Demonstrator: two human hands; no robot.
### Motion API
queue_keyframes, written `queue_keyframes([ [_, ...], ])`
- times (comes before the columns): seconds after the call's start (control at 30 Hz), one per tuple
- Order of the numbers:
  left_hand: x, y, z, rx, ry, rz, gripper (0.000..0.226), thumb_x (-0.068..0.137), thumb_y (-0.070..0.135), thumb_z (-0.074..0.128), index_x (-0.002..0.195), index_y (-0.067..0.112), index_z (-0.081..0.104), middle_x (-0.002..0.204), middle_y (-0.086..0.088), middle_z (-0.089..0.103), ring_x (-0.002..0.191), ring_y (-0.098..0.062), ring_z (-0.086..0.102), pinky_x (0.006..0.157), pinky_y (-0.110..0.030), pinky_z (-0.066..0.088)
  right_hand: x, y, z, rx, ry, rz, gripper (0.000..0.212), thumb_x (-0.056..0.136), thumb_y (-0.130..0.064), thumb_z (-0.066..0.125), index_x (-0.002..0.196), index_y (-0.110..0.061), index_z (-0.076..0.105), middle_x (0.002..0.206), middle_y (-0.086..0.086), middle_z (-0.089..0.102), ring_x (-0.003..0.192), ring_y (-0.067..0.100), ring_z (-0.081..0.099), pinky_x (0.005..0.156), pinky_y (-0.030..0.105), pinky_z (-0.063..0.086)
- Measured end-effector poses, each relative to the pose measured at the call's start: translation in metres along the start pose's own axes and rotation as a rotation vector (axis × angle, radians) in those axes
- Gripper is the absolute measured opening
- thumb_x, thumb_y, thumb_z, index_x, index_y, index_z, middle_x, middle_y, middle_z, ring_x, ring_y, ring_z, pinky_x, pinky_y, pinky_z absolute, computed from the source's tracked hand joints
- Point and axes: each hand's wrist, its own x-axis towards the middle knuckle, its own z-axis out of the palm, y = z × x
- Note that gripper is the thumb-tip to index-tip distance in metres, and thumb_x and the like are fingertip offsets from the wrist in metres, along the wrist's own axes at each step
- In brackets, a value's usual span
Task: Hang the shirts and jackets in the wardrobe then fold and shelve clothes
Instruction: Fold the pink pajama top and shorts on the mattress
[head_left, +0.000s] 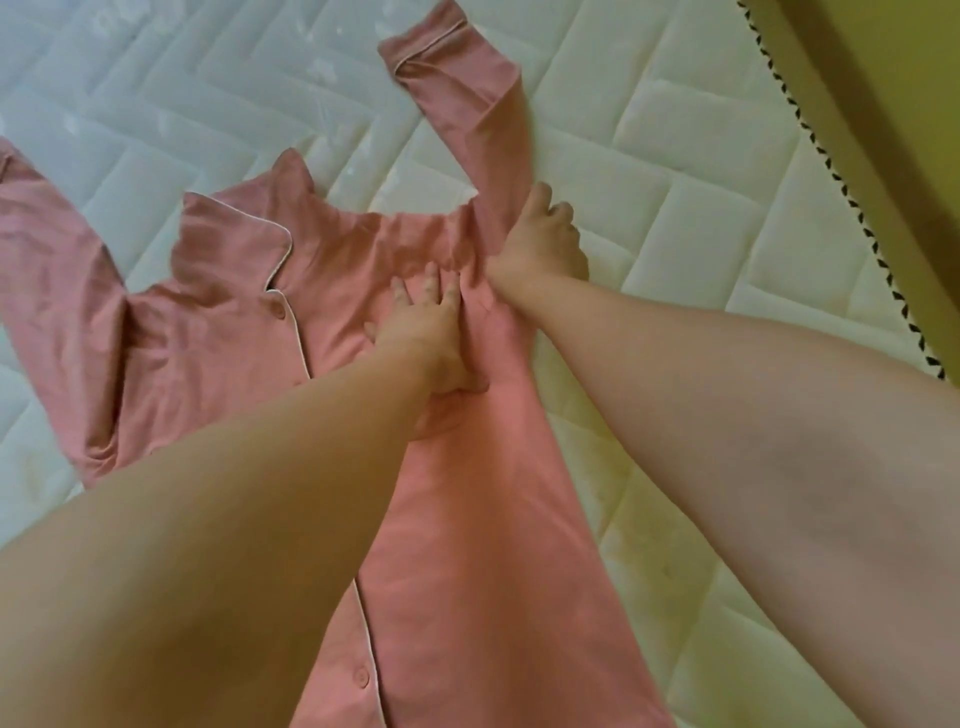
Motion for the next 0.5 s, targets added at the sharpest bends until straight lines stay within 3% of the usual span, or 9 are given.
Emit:
queue_keyframes([
  [0.1,0.0,-0.001,-0.003,0.0,-0.024,-0.005,0.144,0.062,0.062,0.084,0.155,0.029,-0.02,0.164,0.007,-0.026,0.151,-0.036,-0.017,0.104,-0.078,0.024,0.022,-0.006,-0.01,0.254,-0.068,0.253,0.054,0.081,-0.021,0.065,0.131,-0.008,0.047,0.131,0.014,0.057,0.119,0.034,0.058,0.094,0.036,0.047],
  [0.2,-0.001,0.003,-0.009,0.009,-0.059,-0.023,0.143,0.065,0.06,0.084,0.155,0.028,-0.022,0.163,0.006,-0.029,0.151,-0.037,-0.02,0.105,-0.078,0.023,0.032,-0.006,-0.028,0.693,-0.203,0.462,0.041,0.077,-0.014,0.068,0.117,-0.005,0.065,0.11,0.01,0.07,0.095,0.027,0.067,0.083,0.031,0.055],
  [0.33,-0.004,0.008,-0.017,0.006,-0.094,-0.036,0.142,0.067,0.058,0.084,0.155,0.025,-0.023,0.162,0.004,-0.031,0.15,-0.037,-0.021,0.106,-0.077,0.022,0.032,-0.006,-0.06,1.086,-0.487,0.515,0.013,0.079,-0.007,0.06,0.09,-0.008,0.067,0.085,0.008,0.07,0.088,0.025,0.067,0.091,0.036,0.056],
  [0.43,-0.005,0.012,-0.019,0.003,-0.107,-0.046,0.142,0.068,0.056,0.085,0.155,0.025,-0.023,0.162,0.004,-0.032,0.15,-0.037,-0.021,0.107,-0.077,0.022,0.04,0.002,-0.082,1.213,-0.476,0.535,0.007,0.076,-0.006,0.061,0.077,-0.011,0.066,0.078,0.005,0.067,0.083,0.023,0.063,0.094,0.037,0.054],
  [0.5,-0.006,0.01,-0.017,0.008,-0.118,-0.054,0.143,0.068,0.056,0.085,0.155,0.024,-0.024,0.161,0.004,-0.033,0.15,-0.037,-0.021,0.107,-0.076,0.023,0.043,0.006,-0.09,1.275,-0.403,0.566,0.008,0.076,-0.004,0.06,0.077,-0.012,0.064,0.078,0.005,0.062,0.078,0.023,0.06,0.088,0.037,0.054],
])
